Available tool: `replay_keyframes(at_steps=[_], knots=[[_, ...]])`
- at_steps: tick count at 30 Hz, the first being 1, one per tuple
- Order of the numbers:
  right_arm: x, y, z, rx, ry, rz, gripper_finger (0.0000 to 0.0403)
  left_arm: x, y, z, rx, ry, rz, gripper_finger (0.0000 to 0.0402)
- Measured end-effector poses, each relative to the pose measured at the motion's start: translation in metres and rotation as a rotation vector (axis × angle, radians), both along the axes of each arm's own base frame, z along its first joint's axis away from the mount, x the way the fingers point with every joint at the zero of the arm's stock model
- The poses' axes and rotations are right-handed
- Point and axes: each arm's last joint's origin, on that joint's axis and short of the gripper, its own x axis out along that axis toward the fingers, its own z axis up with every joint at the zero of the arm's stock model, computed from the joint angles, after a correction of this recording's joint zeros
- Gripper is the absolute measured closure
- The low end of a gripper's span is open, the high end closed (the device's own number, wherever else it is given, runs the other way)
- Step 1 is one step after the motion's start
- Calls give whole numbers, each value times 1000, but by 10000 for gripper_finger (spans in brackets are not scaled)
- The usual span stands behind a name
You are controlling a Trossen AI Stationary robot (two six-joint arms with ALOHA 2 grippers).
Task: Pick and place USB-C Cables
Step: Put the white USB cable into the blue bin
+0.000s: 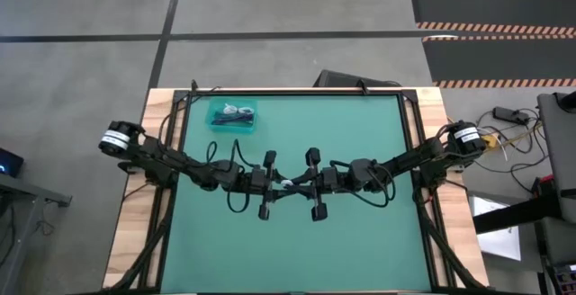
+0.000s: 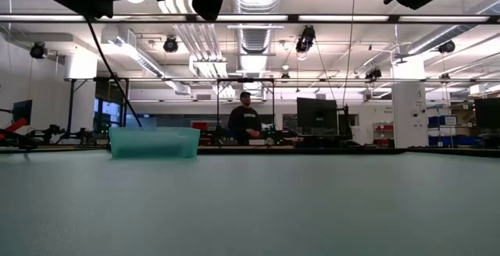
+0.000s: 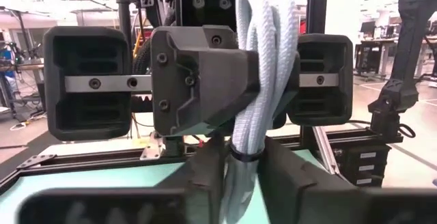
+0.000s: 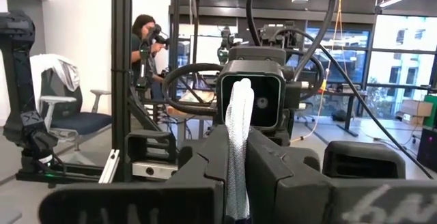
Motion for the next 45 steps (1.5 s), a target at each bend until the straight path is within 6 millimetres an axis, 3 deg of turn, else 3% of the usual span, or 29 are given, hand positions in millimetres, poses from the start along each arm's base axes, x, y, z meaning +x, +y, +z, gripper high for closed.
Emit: replay_keyframes(at_steps=[4, 8, 19, 25, 31, 45], knots=[[0, 0, 0, -4, 1, -2, 385, 0, 0, 0, -2, 0, -1, 380], [0, 0, -1, -6, 5, -2, 369, 0, 0, 0, -2, 2, -1, 381], [0, 0, -1, 1, 36, -2, 248, 0, 0, -1, -6, 5, -2, 378], [-8, -2, 10, -13, 81, -10, 208, 0, 1, -3, -3, 29, 14, 377], [-22, -6, 25, -31, 160, -30, 198, -1, 5, -4, 7, 103, 77, 376], [-56, -15, 44, -39, 344, -62, 197, -15, 25, 14, 2, 348, 206, 376]])
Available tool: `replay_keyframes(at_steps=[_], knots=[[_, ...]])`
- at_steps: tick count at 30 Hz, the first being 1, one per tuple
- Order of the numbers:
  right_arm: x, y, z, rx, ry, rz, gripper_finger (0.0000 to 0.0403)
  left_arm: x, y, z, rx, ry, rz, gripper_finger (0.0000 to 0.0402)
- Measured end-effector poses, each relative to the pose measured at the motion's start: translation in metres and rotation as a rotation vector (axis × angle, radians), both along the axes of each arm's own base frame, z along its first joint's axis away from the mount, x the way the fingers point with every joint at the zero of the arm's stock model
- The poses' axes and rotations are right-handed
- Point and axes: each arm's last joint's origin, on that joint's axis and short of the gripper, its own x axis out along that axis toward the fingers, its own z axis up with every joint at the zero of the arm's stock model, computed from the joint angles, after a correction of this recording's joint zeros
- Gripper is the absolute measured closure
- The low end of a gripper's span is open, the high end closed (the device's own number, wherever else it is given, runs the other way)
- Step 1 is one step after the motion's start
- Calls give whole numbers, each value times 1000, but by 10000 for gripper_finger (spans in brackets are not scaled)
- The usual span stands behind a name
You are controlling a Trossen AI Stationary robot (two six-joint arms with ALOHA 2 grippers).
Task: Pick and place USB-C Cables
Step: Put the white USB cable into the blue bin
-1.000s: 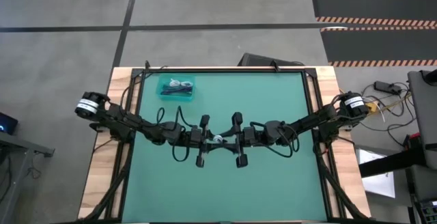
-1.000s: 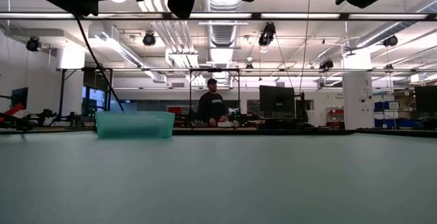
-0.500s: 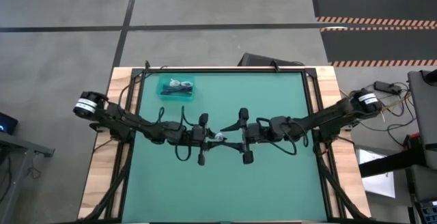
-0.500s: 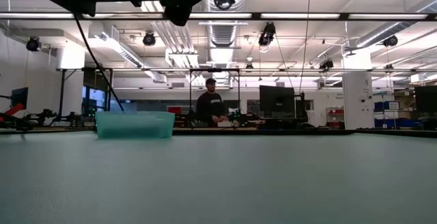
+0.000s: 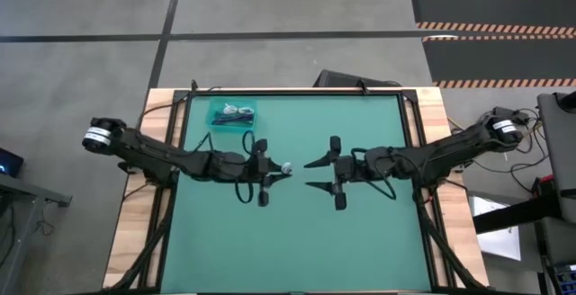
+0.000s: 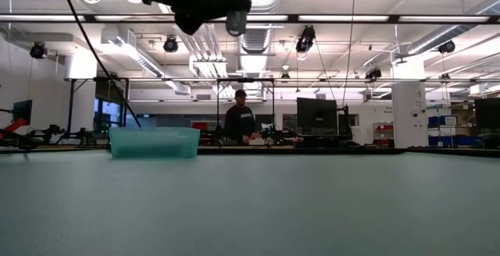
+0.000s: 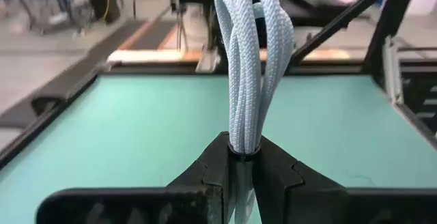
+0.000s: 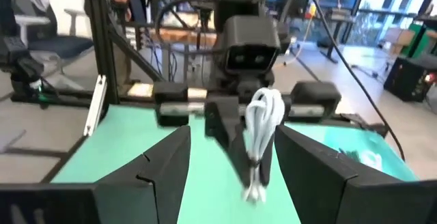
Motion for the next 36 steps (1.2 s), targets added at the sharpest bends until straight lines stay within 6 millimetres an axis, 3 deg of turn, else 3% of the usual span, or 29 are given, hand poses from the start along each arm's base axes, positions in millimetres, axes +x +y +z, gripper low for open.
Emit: replay_keyframes(at_steps=[11, 22, 29, 36], knots=[[-16, -6, 5, -16, 82, -71, 197, -7, 34, 21, 27, 442, 128, 380], [-20, -7, 6, -22, 96, -71, 197, -29, 93, 46, 85, 803, 270, 380], [-20, -7, 6, -23, 96, -71, 197, -40, 136, 49, 80, 1021, 339, 380], [-20, -7, 6, -23, 96, -71, 197, -47, 176, 36, 58, 1275, 326, 380]])
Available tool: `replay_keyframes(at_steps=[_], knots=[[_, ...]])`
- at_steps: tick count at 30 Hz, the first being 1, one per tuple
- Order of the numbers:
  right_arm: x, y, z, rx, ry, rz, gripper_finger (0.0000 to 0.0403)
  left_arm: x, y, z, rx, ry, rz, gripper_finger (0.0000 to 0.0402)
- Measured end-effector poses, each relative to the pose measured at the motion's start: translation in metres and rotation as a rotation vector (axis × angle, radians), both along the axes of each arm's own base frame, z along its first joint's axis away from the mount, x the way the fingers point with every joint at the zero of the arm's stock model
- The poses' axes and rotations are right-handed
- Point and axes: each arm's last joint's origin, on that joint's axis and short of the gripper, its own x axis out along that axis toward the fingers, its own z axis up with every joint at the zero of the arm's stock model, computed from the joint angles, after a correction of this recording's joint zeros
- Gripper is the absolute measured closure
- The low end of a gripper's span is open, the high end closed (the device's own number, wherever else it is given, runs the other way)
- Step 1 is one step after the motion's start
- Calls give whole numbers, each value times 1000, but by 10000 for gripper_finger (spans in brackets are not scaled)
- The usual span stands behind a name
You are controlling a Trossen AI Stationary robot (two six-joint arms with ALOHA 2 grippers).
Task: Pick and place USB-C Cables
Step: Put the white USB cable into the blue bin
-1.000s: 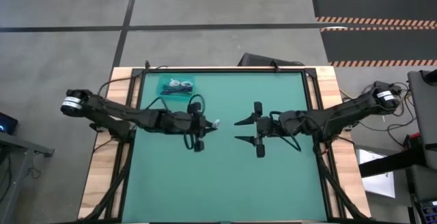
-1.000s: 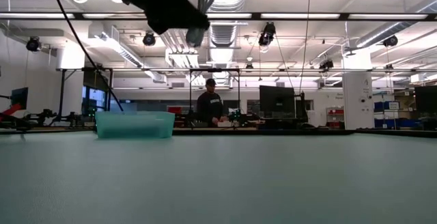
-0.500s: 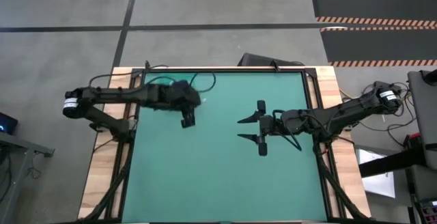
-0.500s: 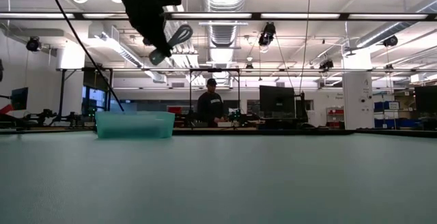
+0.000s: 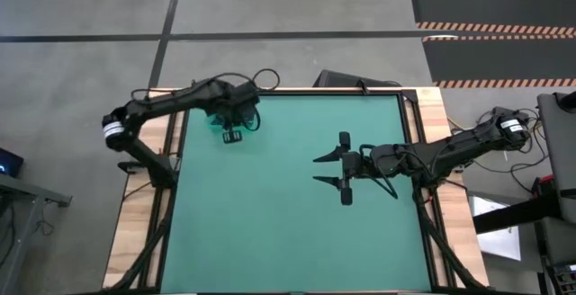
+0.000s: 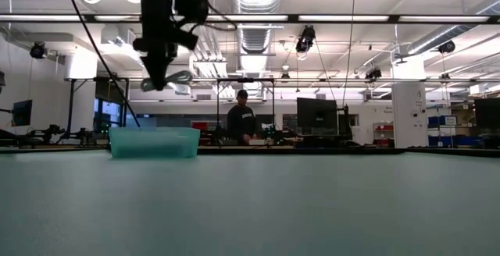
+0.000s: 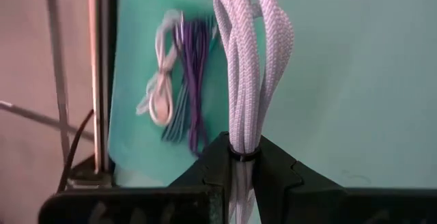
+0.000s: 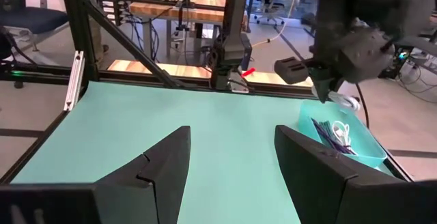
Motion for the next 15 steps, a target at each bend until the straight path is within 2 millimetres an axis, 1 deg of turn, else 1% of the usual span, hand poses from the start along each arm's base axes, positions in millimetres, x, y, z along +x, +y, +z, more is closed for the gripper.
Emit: replay_keyframes(at_steps=[6, 12, 15], knots=[[0, 0, 0, 0, 1, 0, 197, -5, 33, -12, -77, 147, -17, 379], [0, 0, -2, -4, 16, 0, 197, -12, 65, -28, -119, 214, -48, 377], [0, 0, -2, -5, 21, 0, 197, -16, 78, -38, -141, 248, -74, 377]])
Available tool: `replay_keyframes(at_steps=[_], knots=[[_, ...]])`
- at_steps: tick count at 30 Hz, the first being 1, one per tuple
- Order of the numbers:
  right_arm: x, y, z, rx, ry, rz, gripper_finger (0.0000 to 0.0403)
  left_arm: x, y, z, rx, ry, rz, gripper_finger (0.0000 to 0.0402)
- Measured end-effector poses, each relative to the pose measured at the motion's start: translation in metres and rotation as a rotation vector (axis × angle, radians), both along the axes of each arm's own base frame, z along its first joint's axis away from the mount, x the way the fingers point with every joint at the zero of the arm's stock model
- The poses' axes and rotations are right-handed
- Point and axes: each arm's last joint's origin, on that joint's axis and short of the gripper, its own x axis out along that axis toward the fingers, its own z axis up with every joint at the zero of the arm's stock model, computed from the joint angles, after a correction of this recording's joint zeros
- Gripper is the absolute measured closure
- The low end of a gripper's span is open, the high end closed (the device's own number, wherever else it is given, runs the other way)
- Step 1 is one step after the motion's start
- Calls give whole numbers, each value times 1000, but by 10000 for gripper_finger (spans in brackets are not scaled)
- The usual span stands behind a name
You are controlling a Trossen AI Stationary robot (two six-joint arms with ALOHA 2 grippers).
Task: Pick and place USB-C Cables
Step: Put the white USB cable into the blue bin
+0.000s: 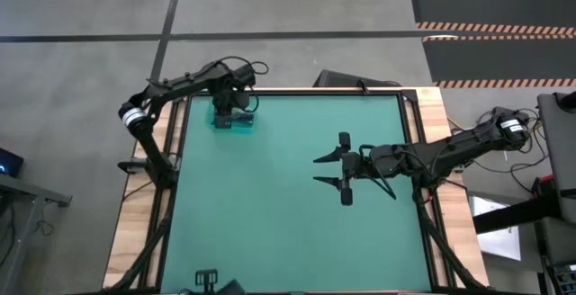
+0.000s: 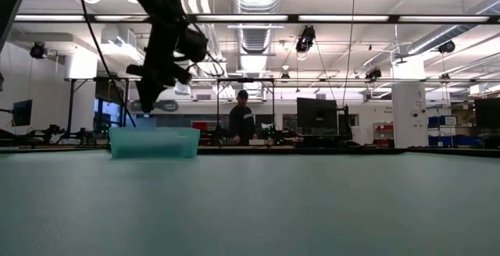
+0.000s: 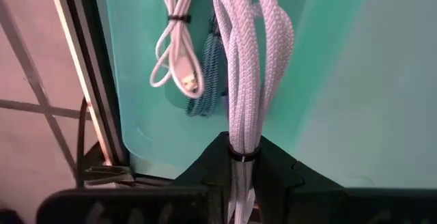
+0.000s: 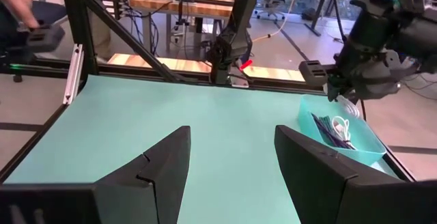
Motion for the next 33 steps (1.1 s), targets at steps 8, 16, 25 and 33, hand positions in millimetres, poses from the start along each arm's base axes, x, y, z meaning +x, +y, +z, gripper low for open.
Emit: replay_keyframes(at_steps=[8, 16, 25, 33], knots=[[0, 0, 0, -1, 1, 0, 197, 0, 23, -20, -9, 22, -101, 375], [0, 0, -1, -3, 11, 0, 197, 2, 31, -31, -22, 32, -142, 374], [0, 0, -1, -3, 11, 0, 197, 4, 37, -37, -3, 6, -133, 374], [0, 0, -1, -3, 11, 1, 197, 4, 38, -50, -35, -1, -140, 373]])
